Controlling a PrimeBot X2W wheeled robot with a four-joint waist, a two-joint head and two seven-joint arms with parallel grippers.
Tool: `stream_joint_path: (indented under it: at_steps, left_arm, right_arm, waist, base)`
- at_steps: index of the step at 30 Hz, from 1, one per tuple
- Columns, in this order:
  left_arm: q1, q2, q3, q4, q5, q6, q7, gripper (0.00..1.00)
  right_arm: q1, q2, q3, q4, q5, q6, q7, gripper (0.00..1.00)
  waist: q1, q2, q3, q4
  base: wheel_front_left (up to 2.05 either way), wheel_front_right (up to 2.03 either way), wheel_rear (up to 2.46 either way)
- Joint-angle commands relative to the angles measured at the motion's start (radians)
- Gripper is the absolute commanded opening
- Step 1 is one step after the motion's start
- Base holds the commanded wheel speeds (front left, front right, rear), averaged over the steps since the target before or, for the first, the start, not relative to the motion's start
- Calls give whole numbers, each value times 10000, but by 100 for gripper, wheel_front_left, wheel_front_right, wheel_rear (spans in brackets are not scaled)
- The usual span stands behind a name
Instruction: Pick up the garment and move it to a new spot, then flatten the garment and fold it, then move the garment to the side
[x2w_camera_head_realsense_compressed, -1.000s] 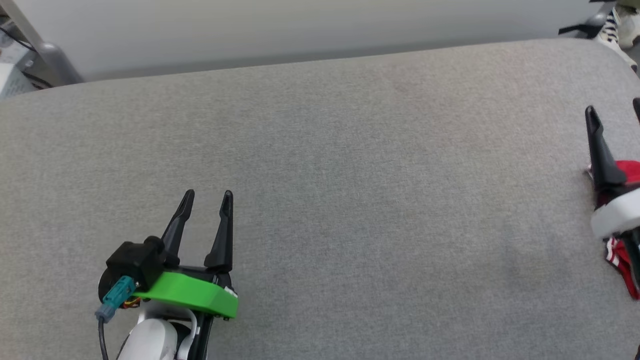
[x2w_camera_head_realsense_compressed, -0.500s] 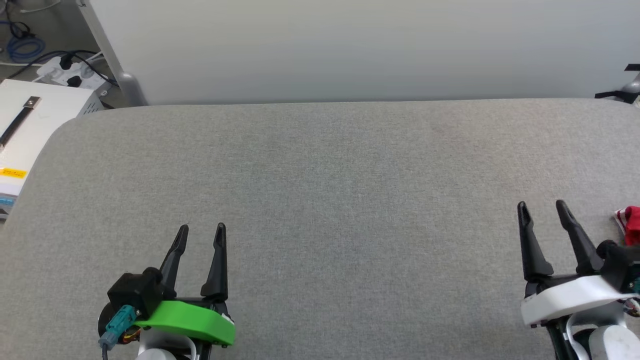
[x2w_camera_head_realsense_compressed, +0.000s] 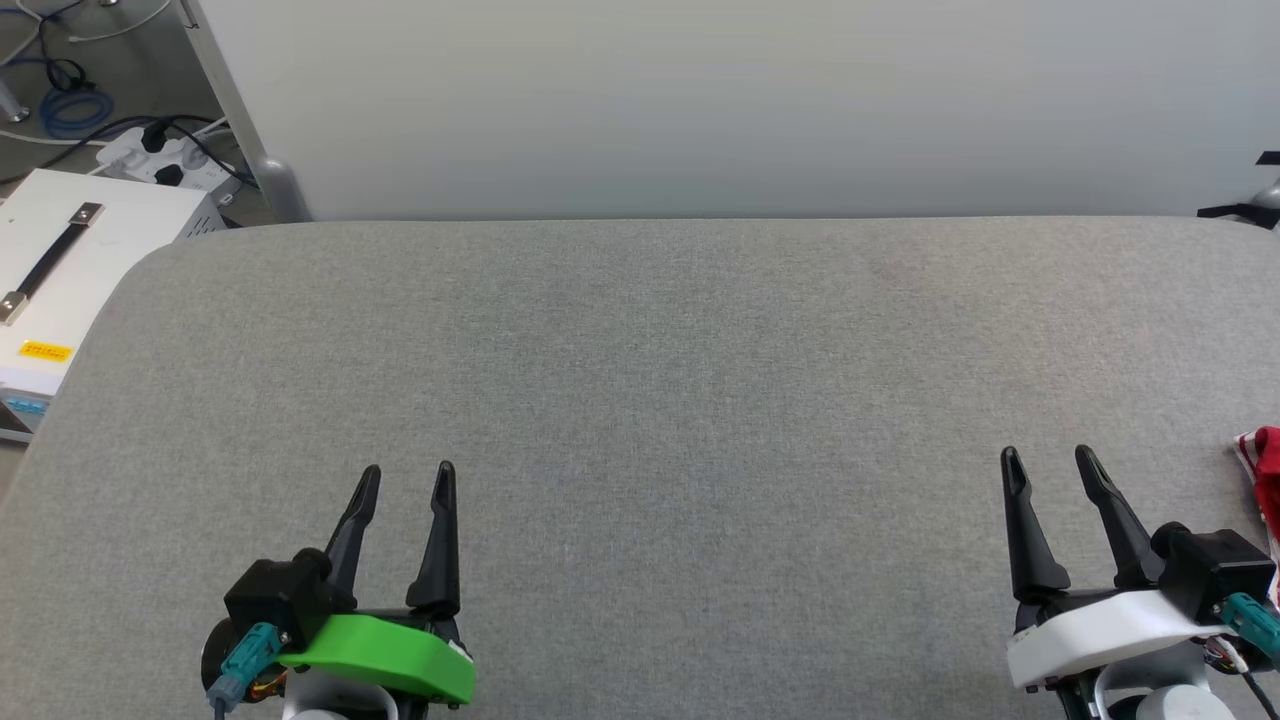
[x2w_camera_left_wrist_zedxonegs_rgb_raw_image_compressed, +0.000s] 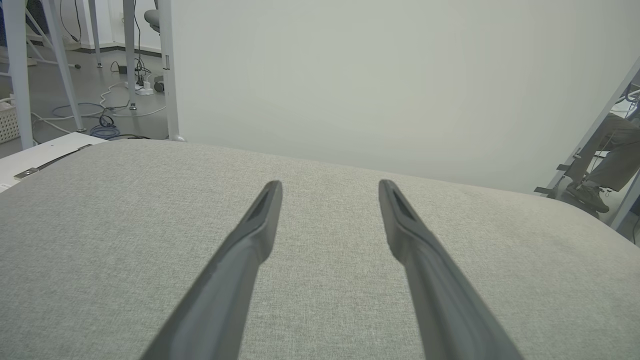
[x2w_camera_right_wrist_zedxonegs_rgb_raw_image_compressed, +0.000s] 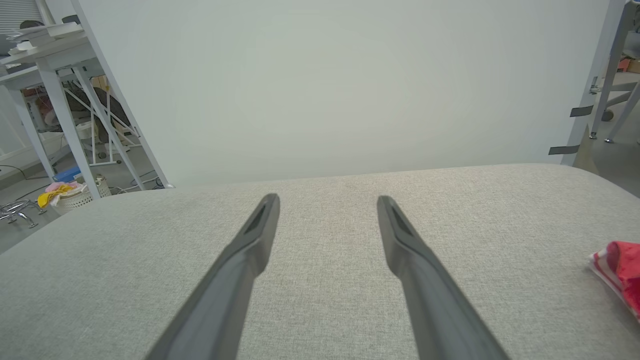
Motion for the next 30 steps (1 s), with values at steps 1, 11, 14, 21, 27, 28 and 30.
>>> stream_joint_path:
  at_steps: [1,11,14,21,27,28,30]
  left_arm:
    - [148,-45,43,-10,65,-30,-58,100]
    - [140,-31,-106,11,77,-36,-59,100]
    - [142,-22,-100,44,77,-37,-59,100]
    - [144,-46,-2,181,129,-37,-59,100]
    - [8,-37,-120,188,52,-6,21,0]
    - [7,-35,-118,185,54,-5,23,0]
    - [6,-37,-114,171,84,9,50,0]
  right_arm:
    - [59,28,35,34,-107,-7,-79,100]
    - [12,52,41,93,-78,-7,-152,100]
    - [3,41,61,114,-90,-7,-162,100]
    - [2,43,133,165,-88,-7,-176,100]
    - [-3,25,145,144,-31,0,-119,0]
    - [-4,24,145,143,-33,0,-117,0]
    - [-4,30,142,131,-60,0,-91,0]
  waist:
    - [1,0,8,-3]
    - [1,0,36,14]
    - [1,0,19,17]
    - [1,0,23,22]
    - [1,0,44,22]
    - [1,0,43,22]
    - [1,0,42,20]
  base:
    - [0,0,0]
    - [0,0,0]
    - [0,0,0]
    - [0,0,0]
    - [0,0,0]
    - [0,0,0]
    - [0,0,0]
